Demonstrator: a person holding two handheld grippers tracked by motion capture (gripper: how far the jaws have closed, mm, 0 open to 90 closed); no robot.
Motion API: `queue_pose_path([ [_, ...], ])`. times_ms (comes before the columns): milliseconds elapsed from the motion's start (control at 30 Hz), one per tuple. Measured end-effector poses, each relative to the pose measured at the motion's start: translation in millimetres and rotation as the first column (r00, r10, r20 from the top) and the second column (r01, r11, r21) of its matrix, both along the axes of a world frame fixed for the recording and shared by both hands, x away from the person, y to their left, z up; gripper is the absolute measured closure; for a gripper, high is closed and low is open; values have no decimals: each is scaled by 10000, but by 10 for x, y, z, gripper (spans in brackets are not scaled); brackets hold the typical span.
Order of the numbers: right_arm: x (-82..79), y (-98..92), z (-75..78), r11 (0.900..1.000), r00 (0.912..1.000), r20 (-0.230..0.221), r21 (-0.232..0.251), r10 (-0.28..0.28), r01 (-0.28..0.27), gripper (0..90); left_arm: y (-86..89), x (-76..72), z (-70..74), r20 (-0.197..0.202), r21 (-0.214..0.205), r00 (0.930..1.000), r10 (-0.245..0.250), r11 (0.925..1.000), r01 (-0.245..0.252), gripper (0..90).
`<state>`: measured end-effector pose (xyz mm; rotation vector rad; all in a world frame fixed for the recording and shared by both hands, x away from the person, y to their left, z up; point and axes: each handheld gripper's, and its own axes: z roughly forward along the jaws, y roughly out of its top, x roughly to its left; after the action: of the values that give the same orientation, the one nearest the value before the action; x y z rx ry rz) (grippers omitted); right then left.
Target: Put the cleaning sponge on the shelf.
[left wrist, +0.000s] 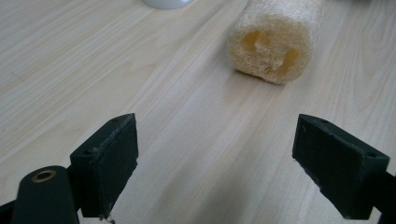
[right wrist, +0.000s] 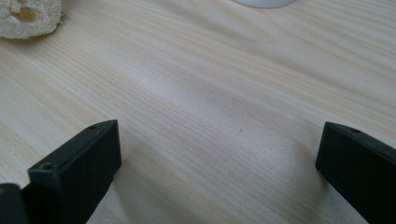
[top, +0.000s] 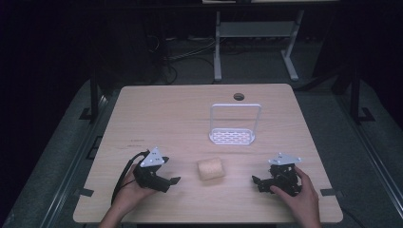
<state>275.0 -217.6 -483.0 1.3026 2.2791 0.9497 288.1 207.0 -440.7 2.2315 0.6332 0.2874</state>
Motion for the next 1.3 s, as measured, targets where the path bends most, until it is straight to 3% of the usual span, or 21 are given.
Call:
queue_pose_path([
  [567, 1, -1, 0, 10000, 10000, 14, -6, 6, -6, 0, -227, 75, 118, 131, -82, 9988, -466, 9989, 467, 139],
  [1300, 1, -1, 0, 10000, 10000, 14, -5, 8, -8, 0, -577, 158, 218, 311, -179, 9918, -1239, 9921, 1245, 140],
])
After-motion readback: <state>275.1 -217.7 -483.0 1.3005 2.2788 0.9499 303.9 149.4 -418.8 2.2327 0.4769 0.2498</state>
